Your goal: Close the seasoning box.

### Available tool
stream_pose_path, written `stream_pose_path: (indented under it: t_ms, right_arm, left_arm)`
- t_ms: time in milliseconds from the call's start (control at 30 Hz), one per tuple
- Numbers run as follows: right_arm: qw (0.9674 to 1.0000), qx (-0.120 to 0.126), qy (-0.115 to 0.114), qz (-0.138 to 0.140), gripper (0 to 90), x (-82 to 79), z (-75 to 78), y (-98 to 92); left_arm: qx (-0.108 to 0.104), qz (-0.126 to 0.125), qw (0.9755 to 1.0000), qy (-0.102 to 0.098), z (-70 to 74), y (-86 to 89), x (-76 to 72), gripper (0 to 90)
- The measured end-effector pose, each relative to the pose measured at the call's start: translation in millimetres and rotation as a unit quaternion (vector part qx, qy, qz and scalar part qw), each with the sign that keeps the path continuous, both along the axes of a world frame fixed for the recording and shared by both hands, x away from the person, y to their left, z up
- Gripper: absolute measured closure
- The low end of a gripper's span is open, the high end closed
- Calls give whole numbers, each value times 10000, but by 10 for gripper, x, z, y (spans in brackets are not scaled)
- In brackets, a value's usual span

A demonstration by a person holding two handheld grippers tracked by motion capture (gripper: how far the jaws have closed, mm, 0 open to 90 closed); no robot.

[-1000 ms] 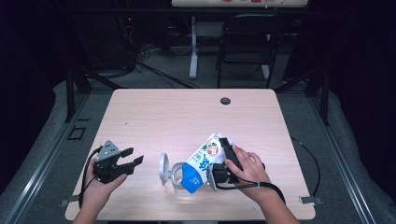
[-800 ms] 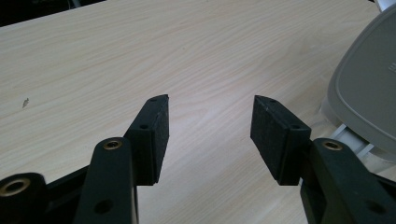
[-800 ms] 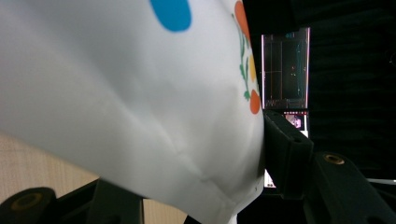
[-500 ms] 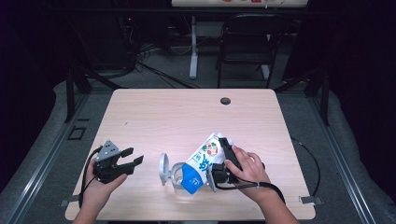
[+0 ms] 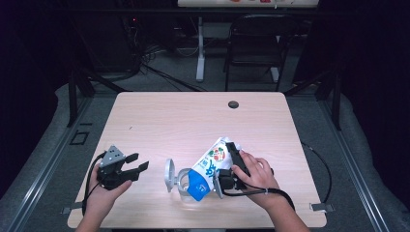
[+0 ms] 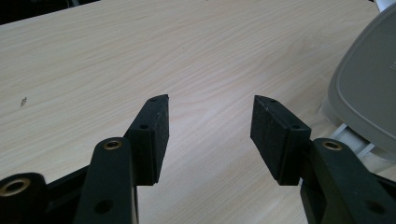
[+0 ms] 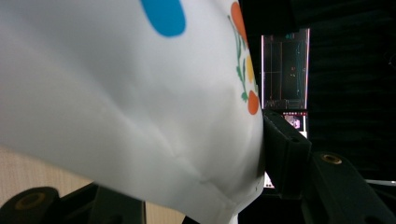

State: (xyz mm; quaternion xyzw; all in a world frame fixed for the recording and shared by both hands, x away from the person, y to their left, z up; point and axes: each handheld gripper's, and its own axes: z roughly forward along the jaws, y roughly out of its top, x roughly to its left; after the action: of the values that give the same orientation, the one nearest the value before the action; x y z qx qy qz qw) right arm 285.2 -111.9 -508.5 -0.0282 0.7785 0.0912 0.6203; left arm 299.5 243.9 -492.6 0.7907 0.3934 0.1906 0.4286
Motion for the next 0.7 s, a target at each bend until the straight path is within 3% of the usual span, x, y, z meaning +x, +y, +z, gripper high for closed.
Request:
stream_pose_path:
  t_ms: [700]
  right_arm:
    - [9998, -174, -110, -10, 509, -18, 46, 41]
  left_arm:
    - [0, 3, 10000, -10, 11, 2, -6, 478]
